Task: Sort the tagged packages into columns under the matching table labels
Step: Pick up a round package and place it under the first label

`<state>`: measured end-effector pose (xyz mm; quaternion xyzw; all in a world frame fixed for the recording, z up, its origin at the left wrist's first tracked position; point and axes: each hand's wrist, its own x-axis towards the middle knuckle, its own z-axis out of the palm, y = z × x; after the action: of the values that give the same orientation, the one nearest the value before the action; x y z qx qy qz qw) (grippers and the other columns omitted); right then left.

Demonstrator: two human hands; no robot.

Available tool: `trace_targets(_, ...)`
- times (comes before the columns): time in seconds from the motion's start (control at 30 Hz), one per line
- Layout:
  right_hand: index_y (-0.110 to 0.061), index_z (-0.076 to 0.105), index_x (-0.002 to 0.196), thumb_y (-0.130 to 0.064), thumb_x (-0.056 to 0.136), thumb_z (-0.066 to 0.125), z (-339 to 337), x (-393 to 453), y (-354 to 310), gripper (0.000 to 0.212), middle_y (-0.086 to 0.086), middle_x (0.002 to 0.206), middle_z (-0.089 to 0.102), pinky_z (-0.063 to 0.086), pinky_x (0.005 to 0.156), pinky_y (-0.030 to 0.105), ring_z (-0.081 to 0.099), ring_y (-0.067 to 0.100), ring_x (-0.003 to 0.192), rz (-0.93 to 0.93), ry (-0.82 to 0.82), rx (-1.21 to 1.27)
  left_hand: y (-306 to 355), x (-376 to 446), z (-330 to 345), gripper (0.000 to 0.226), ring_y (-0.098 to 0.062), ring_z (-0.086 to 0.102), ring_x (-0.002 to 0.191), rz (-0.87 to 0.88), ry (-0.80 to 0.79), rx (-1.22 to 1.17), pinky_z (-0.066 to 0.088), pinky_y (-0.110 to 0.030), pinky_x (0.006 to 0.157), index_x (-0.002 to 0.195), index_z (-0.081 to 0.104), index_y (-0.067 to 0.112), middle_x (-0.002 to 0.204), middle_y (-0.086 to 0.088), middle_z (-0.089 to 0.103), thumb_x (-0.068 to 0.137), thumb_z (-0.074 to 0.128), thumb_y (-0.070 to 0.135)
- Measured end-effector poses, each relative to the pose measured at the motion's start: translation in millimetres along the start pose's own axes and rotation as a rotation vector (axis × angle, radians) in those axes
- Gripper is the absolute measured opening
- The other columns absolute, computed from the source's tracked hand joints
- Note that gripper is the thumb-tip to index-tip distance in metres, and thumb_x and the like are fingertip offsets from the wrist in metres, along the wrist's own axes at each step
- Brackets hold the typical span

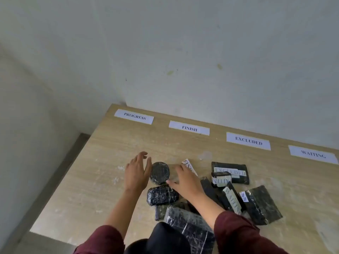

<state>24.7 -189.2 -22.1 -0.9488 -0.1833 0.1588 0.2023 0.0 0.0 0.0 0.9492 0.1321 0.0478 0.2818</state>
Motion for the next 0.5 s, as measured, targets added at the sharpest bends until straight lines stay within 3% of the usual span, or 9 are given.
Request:
trace_targets(0.07,-0.029,0.031,0.146,-0.059,0.083,0.061,11,8,-11,0.075,0.003,0.147,0.038,0.044,0.104,0.039,0.040,0.024,0.135,-0.037,-0.028,-0.017,-13,-3,3,0.035,-0.024,0.065,0.097,-0.044,-0.001,-0.050,0.052,-0.039,0.080,0.121,0.052,0.015,0.115,-0.004,0.067,0.099,0.037,0.038)
trace_targets(0.17,-0.036,0.018,0.151,-0.054,0.083,0.064,28,20,-27,0.084,0.009,0.158,0.020,0.040,0.107,0.047,0.030,0.032,0.140,-0.052,-0.094,-0.068,-30,-13,9,0.036,-0.023,0.064,0.099,-0.081,-0.034,-0.062,0.053,-0.038,0.077,0.123,0.051,0.015,0.117,-0.004,0.065,0.099,0.037,0.038)
trace_targets(0.3,-0.033,0.026,0.149,-0.042,0.085,0.068,38,32,-27,0.077,0.004,0.156,0.023,0.043,0.106,0.043,0.032,0.027,0.139,-0.014,-0.084,0.104,-40,-17,11,0.035,-0.020,0.065,0.094,-0.128,-0.048,-0.117,0.052,-0.034,0.072,0.123,0.051,0.017,0.118,-0.004,0.065,0.099,0.037,0.039)
trace_targets(0.4,-0.028,0.039,0.144,-0.051,0.081,0.069,27,33,-22,0.074,-0.001,0.140,0.041,0.039,0.103,0.031,0.042,0.014,0.124,0.080,0.009,0.396,-40,-14,9,0.036,-0.015,0.062,0.091,-0.163,-0.044,-0.185,0.049,-0.030,0.069,0.123,0.051,0.017,0.119,-0.005,0.063,0.099,0.036,0.039)
trace_targets(0.5,-0.021,0.050,0.134,-0.068,0.066,0.070,8,35,-15,0.085,0.010,0.130,0.057,0.051,0.087,0.030,0.058,0.019,0.108,0.432,-0.044,1.136,-30,-9,7,0.037,-0.010,0.057,0.090,-0.153,-0.052,-0.261,0.045,-0.025,0.069,0.124,0.052,0.016,0.120,-0.004,0.061,0.100,0.035,0.039)
